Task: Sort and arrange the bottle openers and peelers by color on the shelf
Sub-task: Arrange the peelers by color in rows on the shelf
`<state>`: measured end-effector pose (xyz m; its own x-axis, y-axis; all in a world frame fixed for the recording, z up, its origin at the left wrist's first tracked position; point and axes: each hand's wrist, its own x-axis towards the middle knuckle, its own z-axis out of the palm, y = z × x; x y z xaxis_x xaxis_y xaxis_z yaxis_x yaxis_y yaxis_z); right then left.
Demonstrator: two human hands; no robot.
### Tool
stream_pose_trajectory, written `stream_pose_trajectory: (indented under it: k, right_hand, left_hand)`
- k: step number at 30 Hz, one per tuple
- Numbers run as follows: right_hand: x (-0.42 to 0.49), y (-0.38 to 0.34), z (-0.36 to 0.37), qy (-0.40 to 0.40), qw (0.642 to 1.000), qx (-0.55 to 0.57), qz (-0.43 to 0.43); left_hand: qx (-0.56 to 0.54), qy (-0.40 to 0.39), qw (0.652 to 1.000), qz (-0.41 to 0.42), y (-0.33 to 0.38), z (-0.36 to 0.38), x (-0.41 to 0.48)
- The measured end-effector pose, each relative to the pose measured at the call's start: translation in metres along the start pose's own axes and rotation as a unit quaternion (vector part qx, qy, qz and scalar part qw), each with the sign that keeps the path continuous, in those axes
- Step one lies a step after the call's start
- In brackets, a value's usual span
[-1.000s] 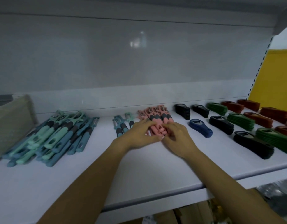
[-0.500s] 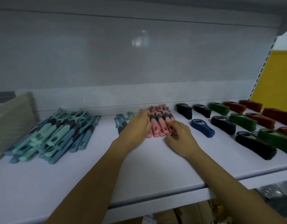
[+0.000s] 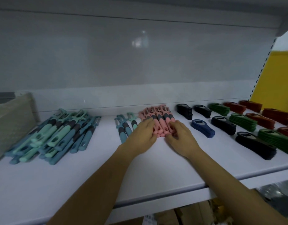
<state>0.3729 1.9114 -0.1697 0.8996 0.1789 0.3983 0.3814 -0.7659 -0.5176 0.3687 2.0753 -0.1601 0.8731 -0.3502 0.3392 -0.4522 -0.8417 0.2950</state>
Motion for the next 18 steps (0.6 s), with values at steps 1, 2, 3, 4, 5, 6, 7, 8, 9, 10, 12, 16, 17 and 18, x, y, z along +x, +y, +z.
stream_pose_trajectory:
  k: [1,2,3,4,5,6,7,8,9,10,12,16,17,18]
  right_hand:
    - [0.0,0.001,0.001,0.001,1.0,-0.008,-0.002]
    - [0.0,0.0,0.001,0.001,1.0,-0.014,-0.004]
    - [0.0,-0.001,0.001,0.001,1.0,-0.018,-0.004]
    - [0.0,-0.001,0.001,-0.001,1.0,-0.02,-0.003]
    - [0.0,-0.001,0.001,0.0,1.0,-0.022,-0.003]
    - [-0.001,-0.001,0.001,0.002,1.0,-0.027,-0.005]
    - [0.0,0.0,0.001,0.006,0.999,-0.031,-0.007]
    - [0.0,0.0,0.001,0.01,0.999,-0.035,-0.01]
    - [0.0,0.0,0.002,0.011,0.999,-0.035,-0.01]
    - [0.001,0.0,0.002,0.008,0.999,-0.035,-0.009]
    - [0.001,-0.001,0.001,-0.003,0.999,-0.045,-0.003]
    - [0.0,-0.004,-0.001,0.014,0.999,-0.048,-0.019]
    - [-0.001,-0.007,-0.003,0.023,0.999,-0.042,-0.026]
    - [-0.003,-0.008,-0.004,0.04,0.998,-0.038,-0.044]
  left_hand:
    - [0.023,-0.011,1.0,-0.001,-0.002,0.002,0.001]
    - [0.044,-0.024,0.999,-0.008,-0.002,0.002,0.0]
    - [0.059,-0.029,0.998,-0.012,-0.001,0.002,0.0]
    - [0.069,-0.033,0.997,-0.018,0.0,0.002,0.0]
    - [0.078,-0.032,0.996,-0.019,0.0,0.002,0.0]
    - [0.086,-0.037,0.995,-0.027,0.001,0.001,-0.001]
    - [0.091,-0.038,0.995,-0.033,0.0,0.001,-0.001]
    - [0.092,-0.042,0.994,-0.04,0.0,0.0,-0.002]
    - [0.091,-0.047,0.994,-0.045,-0.002,0.0,-0.002]
    - [0.089,-0.056,0.993,-0.051,-0.002,0.0,-0.002]
    - [0.093,-0.071,0.991,-0.061,-0.004,0.001,-0.001]
    - [0.069,-0.094,0.99,-0.083,-0.008,-0.006,0.0]
    - [0.054,-0.101,0.99,-0.087,-0.008,-0.01,-0.001]
    - [0.042,-0.111,0.988,-0.096,-0.009,-0.014,-0.001]
